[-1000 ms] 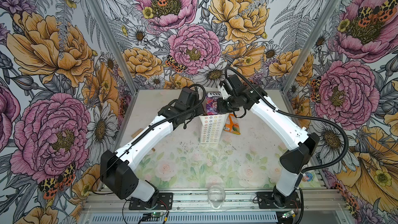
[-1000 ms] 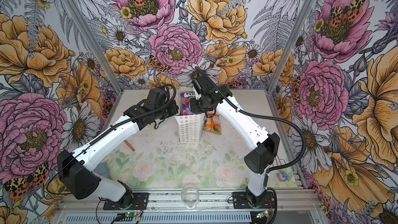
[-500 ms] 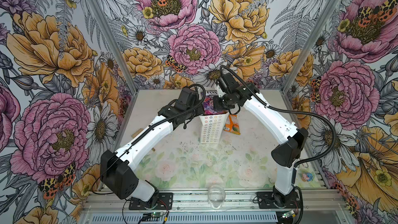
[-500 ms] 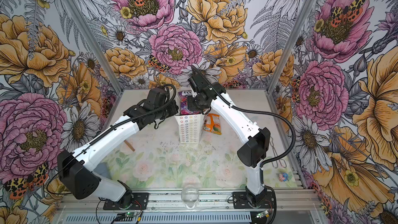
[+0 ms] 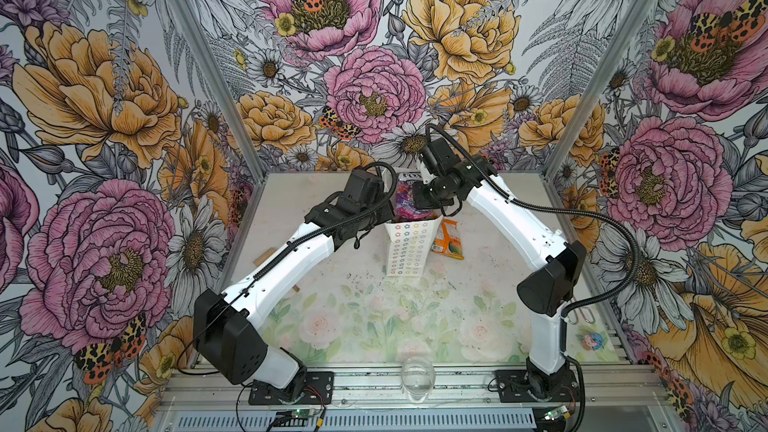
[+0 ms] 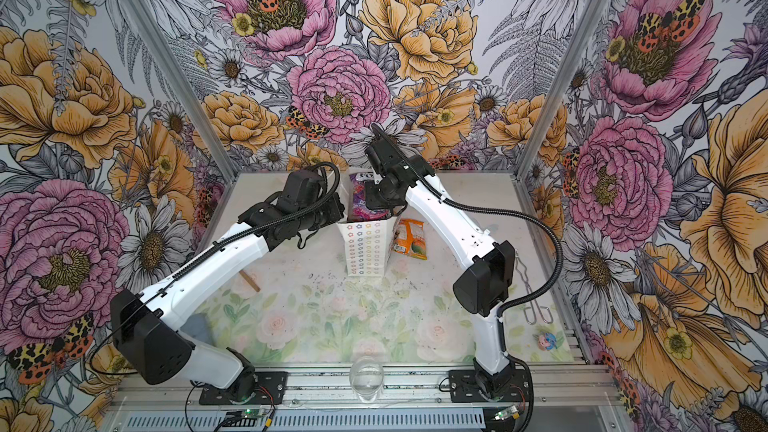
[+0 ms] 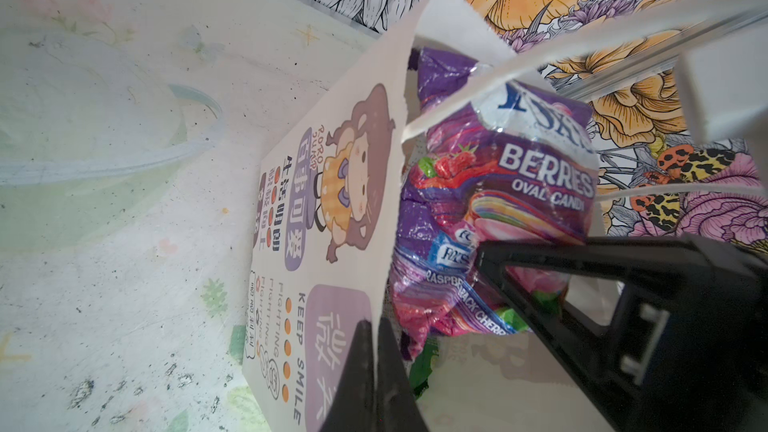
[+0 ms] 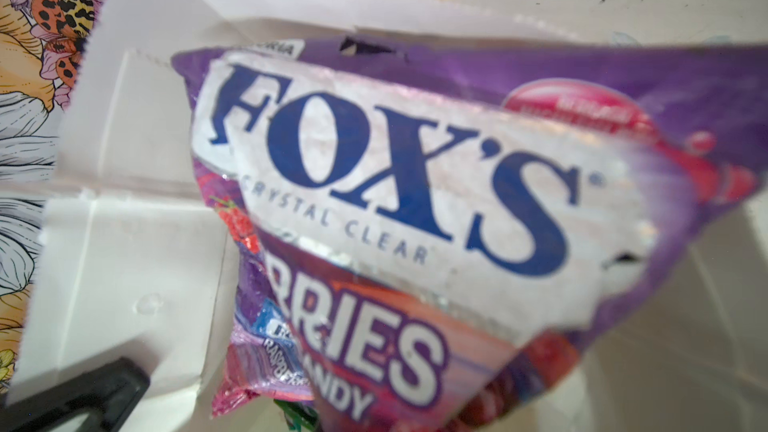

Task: Place the snacks into the paper bag
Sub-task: 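Open the right gripper to release the purple bag into the paper bag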

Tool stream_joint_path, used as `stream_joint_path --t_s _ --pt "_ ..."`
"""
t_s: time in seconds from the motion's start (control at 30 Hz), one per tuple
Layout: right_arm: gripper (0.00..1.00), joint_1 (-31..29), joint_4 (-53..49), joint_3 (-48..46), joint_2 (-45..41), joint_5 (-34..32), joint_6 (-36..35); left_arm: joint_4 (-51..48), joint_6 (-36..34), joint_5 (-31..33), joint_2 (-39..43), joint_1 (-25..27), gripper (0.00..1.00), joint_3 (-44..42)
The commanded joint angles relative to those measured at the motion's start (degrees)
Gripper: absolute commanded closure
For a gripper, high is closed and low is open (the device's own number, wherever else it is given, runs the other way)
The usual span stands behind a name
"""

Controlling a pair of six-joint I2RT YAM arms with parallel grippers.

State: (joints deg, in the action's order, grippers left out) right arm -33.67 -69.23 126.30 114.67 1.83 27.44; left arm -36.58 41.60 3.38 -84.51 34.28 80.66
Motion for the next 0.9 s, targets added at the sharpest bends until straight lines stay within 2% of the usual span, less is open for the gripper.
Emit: stream_joint_path --t_s 0.0,0.13,0.37,0.5,0.63,0.77,0.87 --pt "0.90 0.36 1.74 3.04 0.96 -1.02 0.51 3.71 -0.30 -0.79 1.37 -0.36 1.00 -0.42" --pt "0.85 0.36 1.78 3.99 1.74 -0.87 0.65 3.71 -0.30 -0.65 1.37 -0.44 1.00 -0.54" --pt "0.83 0.36 1.75 5.18 2.58 -0.30 0.97 3.79 -0.30 -0.63 1.37 -0.44 1.00 -0.51" --pt "0.77 0.36 1.74 5.18 2.75 -0.11 1.01 3.79 -0.20 -0.74 1.37 -0.45 1.00 -0.72" --pt "0.64 0.27 1.74 5.12 2.73 -0.20 0.99 3.79 -0.19 -0.73 1.37 -0.44 1.00 -0.68" --pt "0.55 0.27 1.73 5.18 2.36 -0.46 0.95 3.85 -0.21 -0.74 1.34 -0.42 1.00 -0.63" --pt "0.42 0.27 1.73 5.18 2.09 -0.47 0.77 3.84 -0.12 -0.83 1.21 -0.33 1.00 -0.60"
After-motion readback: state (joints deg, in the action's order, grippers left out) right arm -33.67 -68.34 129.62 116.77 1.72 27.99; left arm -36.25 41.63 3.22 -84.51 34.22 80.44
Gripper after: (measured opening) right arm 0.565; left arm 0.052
